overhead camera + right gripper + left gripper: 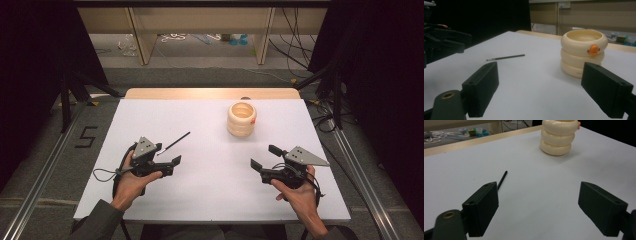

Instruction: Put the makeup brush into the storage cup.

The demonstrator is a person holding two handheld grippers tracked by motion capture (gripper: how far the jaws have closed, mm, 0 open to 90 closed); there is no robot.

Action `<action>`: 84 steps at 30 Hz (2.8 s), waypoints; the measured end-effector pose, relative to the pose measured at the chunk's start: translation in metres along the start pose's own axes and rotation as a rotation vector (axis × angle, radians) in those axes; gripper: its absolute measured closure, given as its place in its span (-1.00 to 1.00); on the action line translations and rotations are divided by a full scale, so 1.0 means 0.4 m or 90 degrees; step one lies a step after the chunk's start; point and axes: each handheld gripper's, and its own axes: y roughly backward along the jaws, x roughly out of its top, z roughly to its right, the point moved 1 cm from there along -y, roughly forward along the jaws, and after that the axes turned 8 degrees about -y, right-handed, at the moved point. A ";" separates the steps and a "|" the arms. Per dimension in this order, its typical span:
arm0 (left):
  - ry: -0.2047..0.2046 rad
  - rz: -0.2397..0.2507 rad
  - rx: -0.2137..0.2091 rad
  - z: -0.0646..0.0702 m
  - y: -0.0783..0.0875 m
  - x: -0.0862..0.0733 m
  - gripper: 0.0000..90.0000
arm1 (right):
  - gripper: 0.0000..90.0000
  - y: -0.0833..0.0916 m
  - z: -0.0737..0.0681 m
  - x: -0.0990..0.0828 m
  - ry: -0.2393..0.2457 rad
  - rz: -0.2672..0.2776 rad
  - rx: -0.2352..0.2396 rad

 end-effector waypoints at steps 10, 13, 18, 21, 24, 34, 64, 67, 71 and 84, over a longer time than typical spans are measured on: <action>0.005 -0.033 -0.012 -0.025 -0.018 -0.003 -0.62 | -0.65 -0.006 0.001 -0.002 -0.002 0.005 0.001; -0.001 -0.044 -0.009 -0.033 -0.027 0.001 -0.61 | -0.65 -0.008 0.000 -0.003 -0.003 0.000 0.001; -0.027 -0.089 -0.019 -0.057 -0.041 0.020 -0.60 | -0.65 -0.009 0.001 -0.003 -0.004 0.000 0.004; -0.033 -0.100 -0.027 -0.065 -0.049 0.031 -0.56 | -0.65 -0.009 0.001 -0.003 -0.002 -0.002 0.005; -0.066 -0.136 -0.032 -0.077 -0.063 0.045 -0.56 | -0.65 -0.004 0.003 -0.001 0.008 -0.019 -0.005; -0.093 -0.228 -0.037 -0.111 -0.129 0.074 -0.53 | -0.65 -0.007 0.002 -0.001 0.002 -0.008 0.003; -0.151 -0.421 -0.055 -0.175 -0.238 0.093 -0.33 | -0.65 -0.011 0.000 -0.004 -0.002 -0.002 0.011; -0.164 -0.448 -0.059 -0.184 -0.245 0.089 -0.32 | -0.65 -0.011 0.000 -0.003 0.006 -0.003 0.004; -0.159 -0.449 -0.065 -0.189 -0.251 0.088 -0.25 | -0.65 -0.011 -0.001 -0.004 -0.002 -0.004 0.012; -0.166 -0.490 -0.066 -0.192 -0.278 0.090 -0.16 | -0.65 -0.011 0.000 -0.004 -0.002 -0.003 0.014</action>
